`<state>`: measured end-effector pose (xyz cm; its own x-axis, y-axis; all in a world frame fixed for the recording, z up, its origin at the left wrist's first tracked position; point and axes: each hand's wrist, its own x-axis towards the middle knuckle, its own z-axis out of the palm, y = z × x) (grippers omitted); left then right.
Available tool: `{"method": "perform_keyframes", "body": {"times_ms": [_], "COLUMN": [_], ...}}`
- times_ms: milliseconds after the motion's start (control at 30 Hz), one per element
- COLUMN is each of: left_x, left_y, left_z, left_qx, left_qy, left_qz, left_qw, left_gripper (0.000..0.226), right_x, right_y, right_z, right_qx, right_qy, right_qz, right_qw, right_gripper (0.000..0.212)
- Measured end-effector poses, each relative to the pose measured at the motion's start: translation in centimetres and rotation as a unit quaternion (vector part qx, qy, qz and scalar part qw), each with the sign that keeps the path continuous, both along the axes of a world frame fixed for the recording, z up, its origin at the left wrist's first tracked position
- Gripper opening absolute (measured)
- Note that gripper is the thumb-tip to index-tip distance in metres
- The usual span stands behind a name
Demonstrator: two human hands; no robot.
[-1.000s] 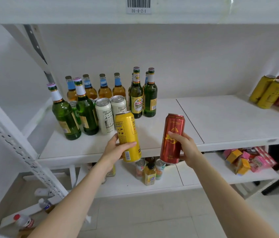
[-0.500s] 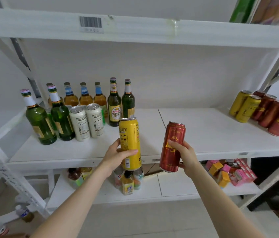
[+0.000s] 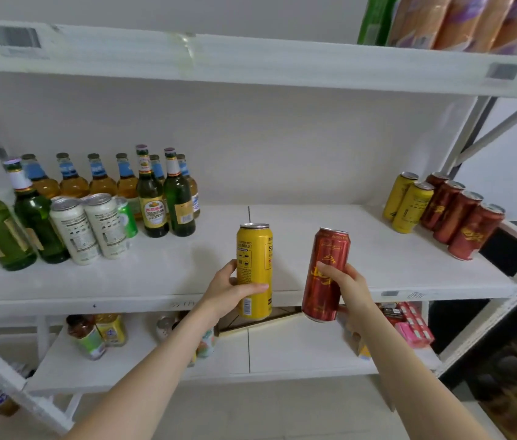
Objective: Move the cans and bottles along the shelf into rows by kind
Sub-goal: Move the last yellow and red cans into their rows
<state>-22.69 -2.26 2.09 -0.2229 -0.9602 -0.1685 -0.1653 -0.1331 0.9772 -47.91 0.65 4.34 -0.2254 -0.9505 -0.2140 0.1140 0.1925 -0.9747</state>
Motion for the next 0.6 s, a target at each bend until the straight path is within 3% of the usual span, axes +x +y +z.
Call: {"method": "perform_keyframes", "body": {"times_ms": [167,600], "left_x": [-6.0,-26.8], "left_y": [-3.2,-4.1], "left_z": [0.1,-0.1], "left_qx": [-0.008,-0.007], "left_qy": [-0.006,-0.001], "left_qz": [-0.022,-0.027], "left_qw": [1.0,1.0], "left_gripper": [0.07,0.074], "right_x": [-5.5,-25.0], "right_y": [-2.0,-2.4], "right_z": [-0.2,0.1], "right_qx": [-0.017,-0.032], "right_qy": [-0.015,-0.01], "right_qz": [-0.024,-0.024], "right_qw": [0.999,0.999], "right_gripper": [0.032,0.035]}}
